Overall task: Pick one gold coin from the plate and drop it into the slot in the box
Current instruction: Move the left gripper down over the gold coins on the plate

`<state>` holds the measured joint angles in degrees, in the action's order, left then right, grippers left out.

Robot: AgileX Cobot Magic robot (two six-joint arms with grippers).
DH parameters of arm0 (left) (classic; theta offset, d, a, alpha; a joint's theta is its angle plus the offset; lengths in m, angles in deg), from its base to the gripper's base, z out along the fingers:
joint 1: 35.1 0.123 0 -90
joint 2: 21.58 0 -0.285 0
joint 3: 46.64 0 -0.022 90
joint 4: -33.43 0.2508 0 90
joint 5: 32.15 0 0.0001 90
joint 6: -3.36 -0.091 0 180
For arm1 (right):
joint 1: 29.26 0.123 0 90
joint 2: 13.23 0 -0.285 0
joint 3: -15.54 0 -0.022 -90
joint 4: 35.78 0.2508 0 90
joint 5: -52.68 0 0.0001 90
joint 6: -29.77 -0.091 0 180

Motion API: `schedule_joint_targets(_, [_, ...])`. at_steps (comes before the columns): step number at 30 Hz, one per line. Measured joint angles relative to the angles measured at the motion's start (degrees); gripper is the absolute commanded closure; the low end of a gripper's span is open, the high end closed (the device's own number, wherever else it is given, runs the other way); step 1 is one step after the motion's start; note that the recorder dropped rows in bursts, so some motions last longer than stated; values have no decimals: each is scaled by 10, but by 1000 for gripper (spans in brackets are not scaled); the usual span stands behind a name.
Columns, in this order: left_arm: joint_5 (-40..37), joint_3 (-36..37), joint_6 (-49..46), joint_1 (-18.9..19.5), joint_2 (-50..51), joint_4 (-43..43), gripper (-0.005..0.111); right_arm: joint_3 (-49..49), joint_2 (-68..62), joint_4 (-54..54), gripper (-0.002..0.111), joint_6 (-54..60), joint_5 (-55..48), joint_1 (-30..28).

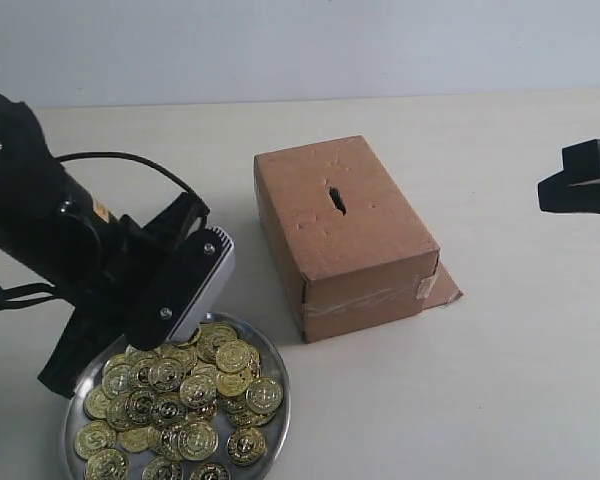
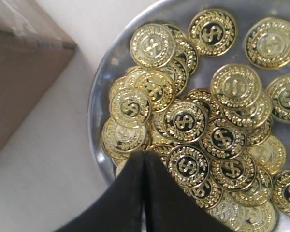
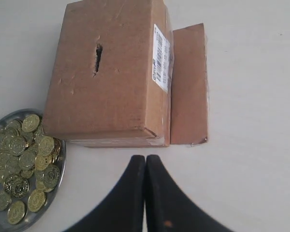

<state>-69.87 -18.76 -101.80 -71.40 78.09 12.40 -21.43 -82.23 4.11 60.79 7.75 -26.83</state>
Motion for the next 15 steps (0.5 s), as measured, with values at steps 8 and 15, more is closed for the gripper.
schedule_joint_targets(8, [-39, -15, -13, -9, 50, 29, 107, 0, 0, 11, 108, 4, -6, 0])
schedule_joint_targets(15, [-57, -16, -21, -79, 56, 108, 107, 0, 0, 11, 108, 6, -8, 0])
